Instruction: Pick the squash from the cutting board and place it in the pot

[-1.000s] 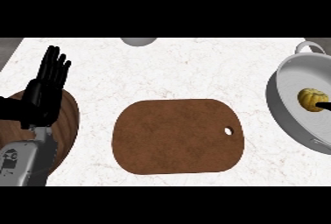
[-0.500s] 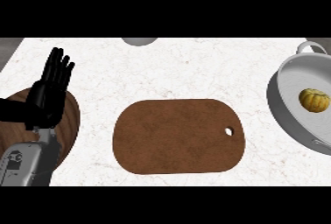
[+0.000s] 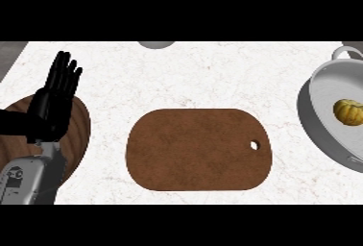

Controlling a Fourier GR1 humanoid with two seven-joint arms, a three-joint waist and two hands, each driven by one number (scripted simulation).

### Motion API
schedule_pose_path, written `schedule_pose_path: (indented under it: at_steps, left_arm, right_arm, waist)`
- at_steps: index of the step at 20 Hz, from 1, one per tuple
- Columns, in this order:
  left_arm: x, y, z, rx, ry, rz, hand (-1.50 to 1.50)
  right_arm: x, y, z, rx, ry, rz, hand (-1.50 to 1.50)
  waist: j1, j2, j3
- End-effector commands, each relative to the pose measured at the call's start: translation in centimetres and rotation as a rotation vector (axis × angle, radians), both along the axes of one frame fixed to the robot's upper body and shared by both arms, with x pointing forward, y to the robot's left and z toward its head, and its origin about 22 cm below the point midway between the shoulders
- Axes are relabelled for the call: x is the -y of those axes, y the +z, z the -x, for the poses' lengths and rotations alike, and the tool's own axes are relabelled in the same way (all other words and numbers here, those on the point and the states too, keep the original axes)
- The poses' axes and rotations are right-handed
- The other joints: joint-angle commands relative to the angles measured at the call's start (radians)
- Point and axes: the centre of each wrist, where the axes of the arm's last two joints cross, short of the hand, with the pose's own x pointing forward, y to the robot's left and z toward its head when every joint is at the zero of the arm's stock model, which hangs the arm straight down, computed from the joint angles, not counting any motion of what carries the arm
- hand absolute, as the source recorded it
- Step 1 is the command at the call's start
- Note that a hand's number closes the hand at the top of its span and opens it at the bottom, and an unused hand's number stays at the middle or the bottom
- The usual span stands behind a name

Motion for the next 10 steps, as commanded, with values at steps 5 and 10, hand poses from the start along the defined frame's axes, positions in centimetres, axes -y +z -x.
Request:
schedule_pose_path:
  at_steps: [5, 10]
  left_arm:
    - [0.9, 0.1, 0.0, -0.001, 0.01, 0.0, 0.0]
    - [0.1, 0.0, 0.2, 0.009, -0.004, -0.005, 0.0]
  right_arm:
    - [2.8, 1.3, 4.1, 0.048, 0.008, -0.022, -1.5]
    - [3.4, 1.4, 5.5, 0.059, -0.026, -0.036, -1.5]
  waist:
    - [0.0, 0.003, 0.003]
    - [0.011, 0.006, 0.008]
